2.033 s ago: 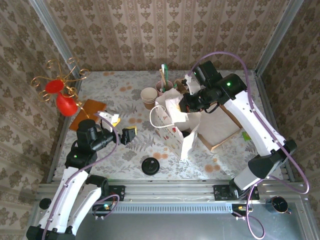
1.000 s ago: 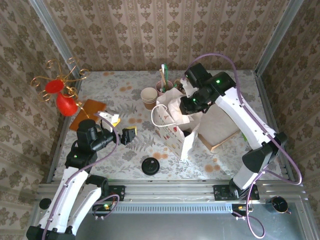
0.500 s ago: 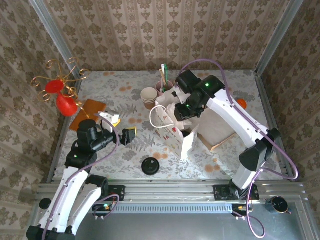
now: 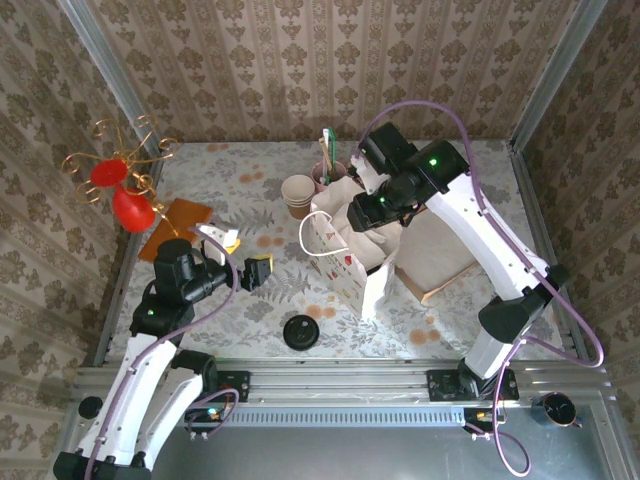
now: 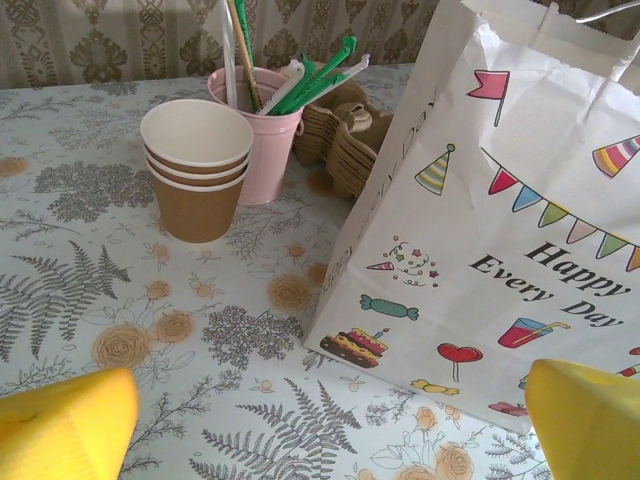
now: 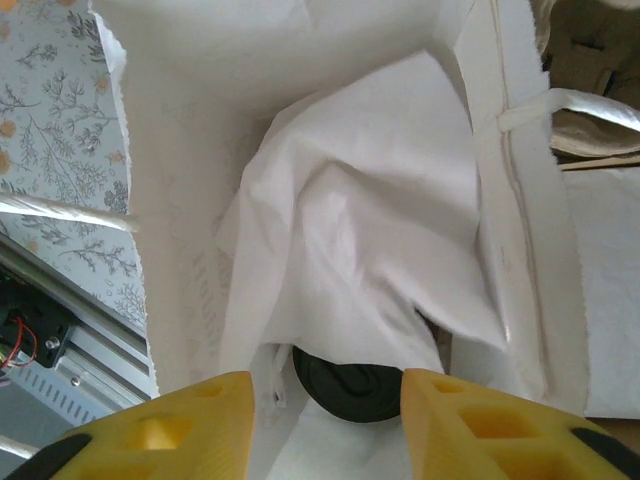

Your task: Pack the takeout coffee

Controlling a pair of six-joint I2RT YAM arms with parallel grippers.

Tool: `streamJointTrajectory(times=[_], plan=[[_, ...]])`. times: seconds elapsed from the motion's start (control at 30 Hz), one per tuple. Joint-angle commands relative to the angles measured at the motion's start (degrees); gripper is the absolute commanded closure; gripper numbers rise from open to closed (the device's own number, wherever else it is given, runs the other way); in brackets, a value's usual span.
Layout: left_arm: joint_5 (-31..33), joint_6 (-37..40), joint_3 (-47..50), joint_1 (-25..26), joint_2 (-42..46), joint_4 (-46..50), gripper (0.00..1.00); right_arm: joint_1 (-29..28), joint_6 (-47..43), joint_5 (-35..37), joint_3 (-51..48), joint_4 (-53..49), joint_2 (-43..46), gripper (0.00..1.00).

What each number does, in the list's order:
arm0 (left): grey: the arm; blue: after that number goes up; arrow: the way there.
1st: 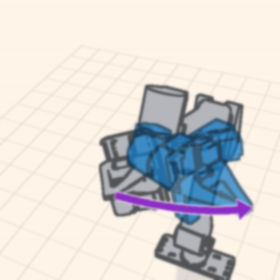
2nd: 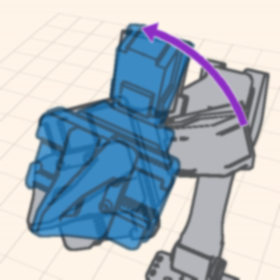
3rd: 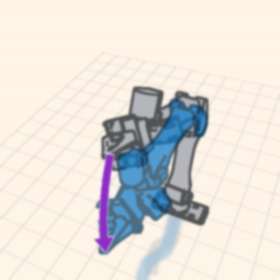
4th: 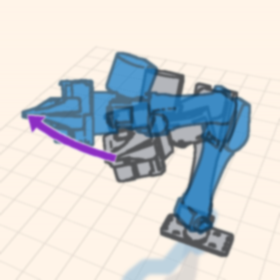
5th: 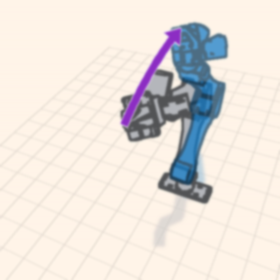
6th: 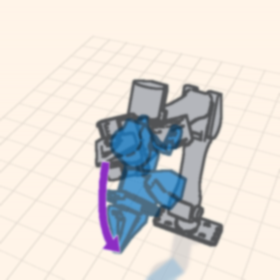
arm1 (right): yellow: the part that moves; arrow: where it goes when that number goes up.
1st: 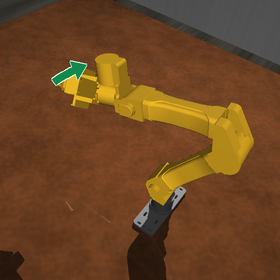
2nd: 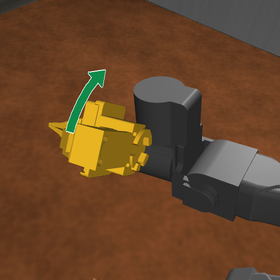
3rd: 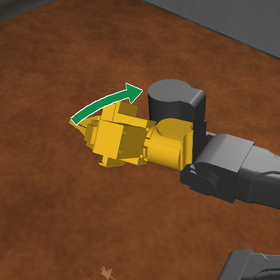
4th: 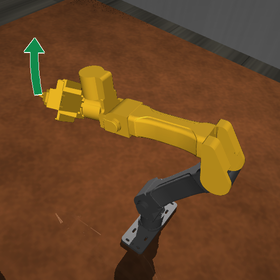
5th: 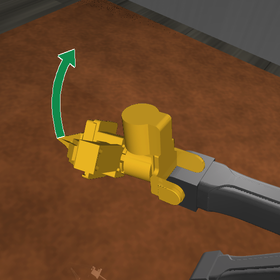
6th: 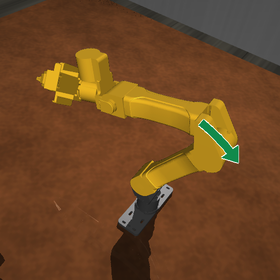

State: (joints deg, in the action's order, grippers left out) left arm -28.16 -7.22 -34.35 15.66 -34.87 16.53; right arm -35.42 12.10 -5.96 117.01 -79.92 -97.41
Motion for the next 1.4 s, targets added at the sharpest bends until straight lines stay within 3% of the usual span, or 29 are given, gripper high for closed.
streamJointTrajectory(times=[0.0, 0.13, 0.3, 0.6, 0.83, 1.37], plan=[[-0.7, 1.2, 0.8, -0.4, 0.5, 0.0, 0.0, -0.1, -0.2, -0.1, 1.1, 0.4, -2.1, 0.6], [-0.3, 1.3, 0.7, -0.4, 0.6, 0.3, 0.0, -0.1, 0.2, -0.6, 1.7, 2.3, -3.9, 0.63], [-0.1, 1.4, 0.8, -0.4, 0.6, 0.3, 0.0, -0.1, 0.7, 0.0, 1.1, 7.0, 0.3, 0.61], [-0.4, 1.5, 0.7, -0.8, -1.5, 0.2, 0.0, 1.7, -0.4, 1.5, -14.1, 24.6, 13.4, 0.54], [0.7, 1.9, 0.8, -1.2, -1.5, 0.5, 0.0, 6.7, 1.5, 1.8, -24.7, 36.3, 22.9, 0.4], [1.9, 1.5, 1.1, -1.6, -1.6, 0.5, 0.0, 22.5, 10.8, 1.5, -43.5, 48.2, 35.8, 0.2]])
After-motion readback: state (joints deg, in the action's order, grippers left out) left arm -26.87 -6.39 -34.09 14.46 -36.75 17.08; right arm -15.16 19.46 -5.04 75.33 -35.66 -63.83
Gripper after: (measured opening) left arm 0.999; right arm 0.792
